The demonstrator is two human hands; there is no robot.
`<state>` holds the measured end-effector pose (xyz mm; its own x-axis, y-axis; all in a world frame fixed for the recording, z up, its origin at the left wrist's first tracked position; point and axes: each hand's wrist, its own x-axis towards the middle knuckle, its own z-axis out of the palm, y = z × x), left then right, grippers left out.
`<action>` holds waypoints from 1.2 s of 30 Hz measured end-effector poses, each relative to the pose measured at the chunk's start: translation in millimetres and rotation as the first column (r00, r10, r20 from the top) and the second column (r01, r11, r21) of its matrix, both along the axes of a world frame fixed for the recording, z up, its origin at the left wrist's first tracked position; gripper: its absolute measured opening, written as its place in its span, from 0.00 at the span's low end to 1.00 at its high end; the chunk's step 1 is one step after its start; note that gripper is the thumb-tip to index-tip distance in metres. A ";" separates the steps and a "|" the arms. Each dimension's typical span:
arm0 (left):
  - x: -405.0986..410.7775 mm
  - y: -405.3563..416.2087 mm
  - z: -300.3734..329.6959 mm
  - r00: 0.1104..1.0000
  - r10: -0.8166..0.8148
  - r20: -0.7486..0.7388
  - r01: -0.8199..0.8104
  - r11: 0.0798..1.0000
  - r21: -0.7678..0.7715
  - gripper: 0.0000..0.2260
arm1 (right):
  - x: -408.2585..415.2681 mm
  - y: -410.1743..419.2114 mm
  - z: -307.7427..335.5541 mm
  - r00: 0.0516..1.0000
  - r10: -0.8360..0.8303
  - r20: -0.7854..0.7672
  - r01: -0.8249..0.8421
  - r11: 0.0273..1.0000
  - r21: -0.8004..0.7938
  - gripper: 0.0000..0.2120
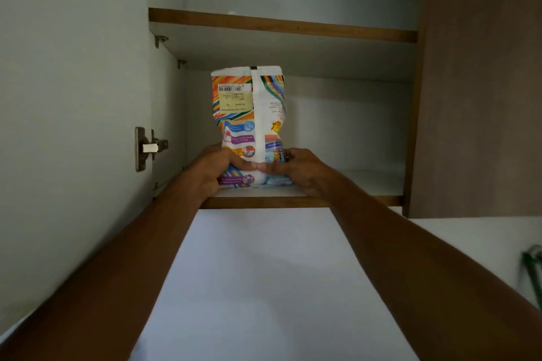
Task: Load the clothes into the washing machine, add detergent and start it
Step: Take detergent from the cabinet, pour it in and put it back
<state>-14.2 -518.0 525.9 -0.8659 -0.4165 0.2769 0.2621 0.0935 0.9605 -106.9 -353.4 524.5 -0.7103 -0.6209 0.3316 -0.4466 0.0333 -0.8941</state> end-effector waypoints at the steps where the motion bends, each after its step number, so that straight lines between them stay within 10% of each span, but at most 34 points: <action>1: 1.2 3.9 1.3 0.999 -0.038 0.000 0.038 0.999 -0.012 0.29 | 1.7 5.8 1.9 1.000 -0.013 0.005 0.012 1.000 0.027 0.22; 10: 3.8 81.8 -4.6 0.983 -0.137 -0.122 0.109 0.971 -0.213 0.26 | 18.6 95.2 0.3 0.998 0.041 0.039 -0.041 0.999 -0.016 0.23; 27: 20.1 377.3 -104.9 0.816 -0.560 -0.144 0.577 0.806 0.131 0.23 | 120.3 404.3 -104.9 0.873 -0.485 0.061 0.487 0.872 -0.046 0.29; 32: 43.7 467.2 -178.3 0.778 -0.627 -0.029 0.599 0.729 0.331 0.22 | 160.0 483.0 -201.6 0.632 -0.642 0.434 0.748 0.652 -0.125 0.61; 36: 67.8 528.9 -221.2 0.728 -0.685 0.016 0.631 0.679 0.376 0.23 | 200.7 509.5 -263.1 0.658 -0.336 0.674 0.702 0.597 -0.388 0.38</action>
<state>53.7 10.9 304.6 -0.9675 0.2379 0.0859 -0.0082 -0.3690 0.9294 93.8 156.1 261.5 -0.9936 0.1091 -0.0299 -0.0265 -0.4815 -0.8760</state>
